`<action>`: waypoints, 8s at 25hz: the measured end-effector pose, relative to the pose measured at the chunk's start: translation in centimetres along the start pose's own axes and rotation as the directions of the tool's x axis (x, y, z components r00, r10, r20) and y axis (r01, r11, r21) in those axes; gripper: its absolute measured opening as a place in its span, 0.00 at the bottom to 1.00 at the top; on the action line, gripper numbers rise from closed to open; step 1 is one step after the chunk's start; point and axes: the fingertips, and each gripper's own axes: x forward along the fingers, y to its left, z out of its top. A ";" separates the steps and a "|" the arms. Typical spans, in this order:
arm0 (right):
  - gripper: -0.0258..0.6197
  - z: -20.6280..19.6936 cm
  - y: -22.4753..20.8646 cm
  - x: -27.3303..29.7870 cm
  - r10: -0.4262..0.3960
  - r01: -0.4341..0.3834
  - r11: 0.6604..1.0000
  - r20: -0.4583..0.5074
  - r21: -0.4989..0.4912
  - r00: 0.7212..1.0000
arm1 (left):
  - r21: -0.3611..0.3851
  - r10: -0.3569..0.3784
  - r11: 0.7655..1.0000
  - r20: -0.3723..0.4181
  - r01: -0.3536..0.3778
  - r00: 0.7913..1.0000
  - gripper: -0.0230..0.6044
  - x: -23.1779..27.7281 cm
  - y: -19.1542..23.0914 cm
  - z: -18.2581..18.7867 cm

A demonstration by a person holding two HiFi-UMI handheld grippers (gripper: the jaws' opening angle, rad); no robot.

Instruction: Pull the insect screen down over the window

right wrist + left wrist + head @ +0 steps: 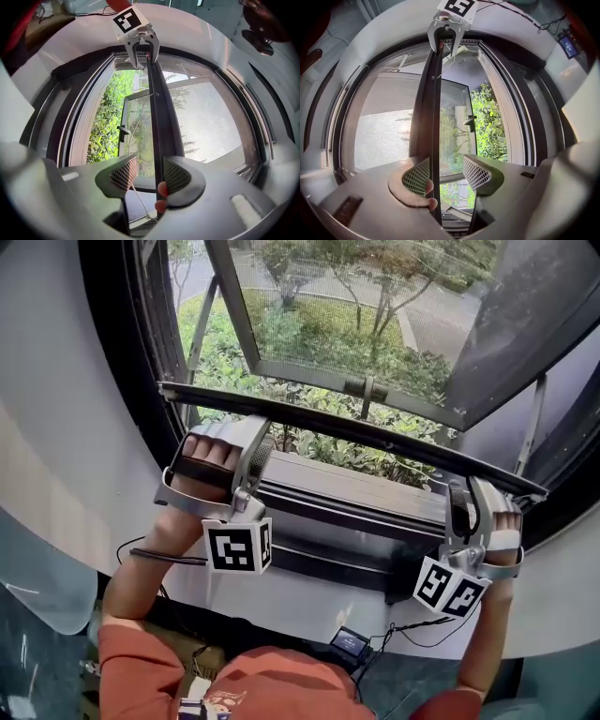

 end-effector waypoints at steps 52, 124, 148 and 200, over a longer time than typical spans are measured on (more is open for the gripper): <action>0.32 0.2 11.3 -2.2 0.273 -0.269 0.959 -0.032 0.091 0.961 | -0.027 -0.255 0.966 0.012 0.255 0.967 0.38 -2.2 -11.3 -0.3; 0.32 0.4 18.9 -4.5 0.585 -0.565 0.805 -0.088 0.181 0.806 | -0.050 -0.597 0.800 0.044 0.598 0.801 0.34 -4.9 -18.3 -0.2; 0.32 -0.1 18.4 -3.6 0.496 -0.478 0.856 -0.055 0.195 0.866 | -0.072 -0.494 0.862 0.097 0.501 0.864 0.33 -3.8 -18.1 0.1; 0.32 2.5 20.2 -11.3 0.008 -0.186 0.010 0.186 0.983 0.983 | -0.971 -0.090 0.126 0.191 0.201 0.978 0.34 -12.8 -22.2 2.5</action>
